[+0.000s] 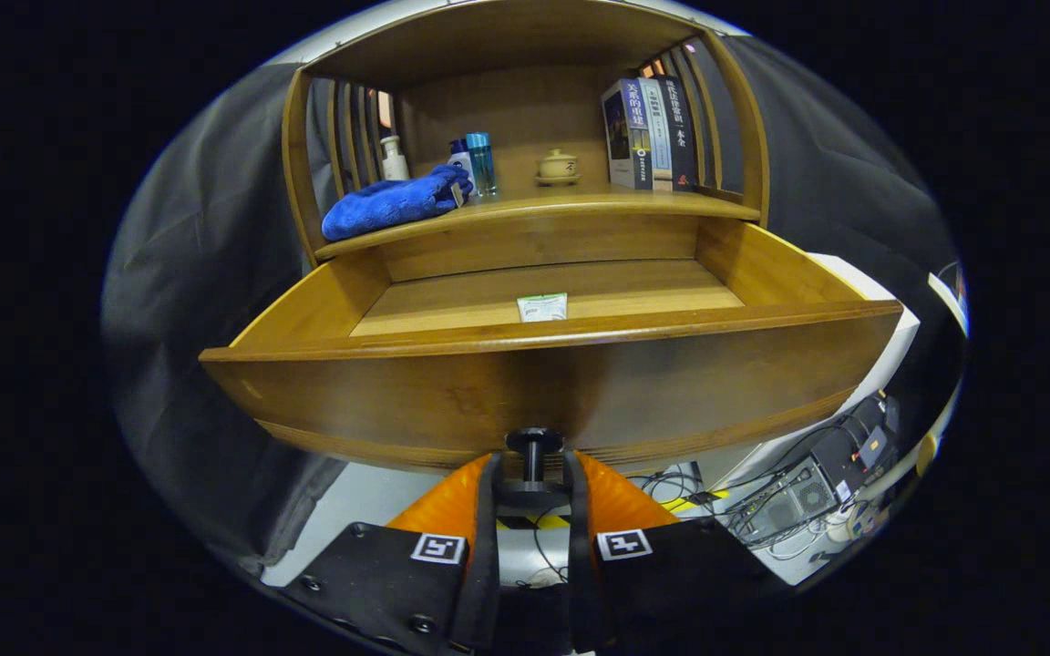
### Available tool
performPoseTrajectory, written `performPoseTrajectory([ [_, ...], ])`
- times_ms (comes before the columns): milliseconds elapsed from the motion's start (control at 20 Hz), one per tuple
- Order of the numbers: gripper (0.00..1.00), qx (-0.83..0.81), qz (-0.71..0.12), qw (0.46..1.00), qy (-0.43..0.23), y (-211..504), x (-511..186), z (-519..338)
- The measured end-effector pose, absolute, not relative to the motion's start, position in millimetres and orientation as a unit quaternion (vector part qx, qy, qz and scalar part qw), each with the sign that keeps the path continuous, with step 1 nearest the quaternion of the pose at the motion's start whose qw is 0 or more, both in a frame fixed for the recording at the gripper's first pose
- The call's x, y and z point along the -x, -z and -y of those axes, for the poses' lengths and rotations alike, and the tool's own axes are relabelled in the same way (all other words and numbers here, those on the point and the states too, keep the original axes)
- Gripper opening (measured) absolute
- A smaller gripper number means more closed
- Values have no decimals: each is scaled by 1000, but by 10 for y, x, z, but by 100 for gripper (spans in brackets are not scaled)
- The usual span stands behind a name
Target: Pull open the drawer, take out the items inside it, and place them on the countertop above the cabinet.
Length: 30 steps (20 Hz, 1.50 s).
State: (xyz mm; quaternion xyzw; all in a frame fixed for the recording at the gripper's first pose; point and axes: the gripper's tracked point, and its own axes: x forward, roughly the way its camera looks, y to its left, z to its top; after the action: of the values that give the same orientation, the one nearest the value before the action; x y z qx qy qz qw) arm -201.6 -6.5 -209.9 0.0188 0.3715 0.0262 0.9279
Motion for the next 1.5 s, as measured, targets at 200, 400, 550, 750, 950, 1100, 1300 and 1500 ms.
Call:
performPoseTrajectory([
  [200, 52, 6, -335, 941, -38, 1895, 1988, 66],
  [400, 69, 24, -298, 953, -40, 1545, 1955, 59],
  [550, 79, -1, -262, 964, -46, 1184, 1879, -3],
  [750, 82, -25, -233, 971, -39, 772, 1569, -1],
  [950, 87, -17, -272, 962, -10, 722, 1100, 112],
  [1100, 93, 6, -306, 952, -14, 801, 756, 63],
  [1300, 93, 2, -414, 909, -46, 1265, 570, -141],
  [1500, 92, -48, -524, 850, -25, 1793, 513, -115],
])
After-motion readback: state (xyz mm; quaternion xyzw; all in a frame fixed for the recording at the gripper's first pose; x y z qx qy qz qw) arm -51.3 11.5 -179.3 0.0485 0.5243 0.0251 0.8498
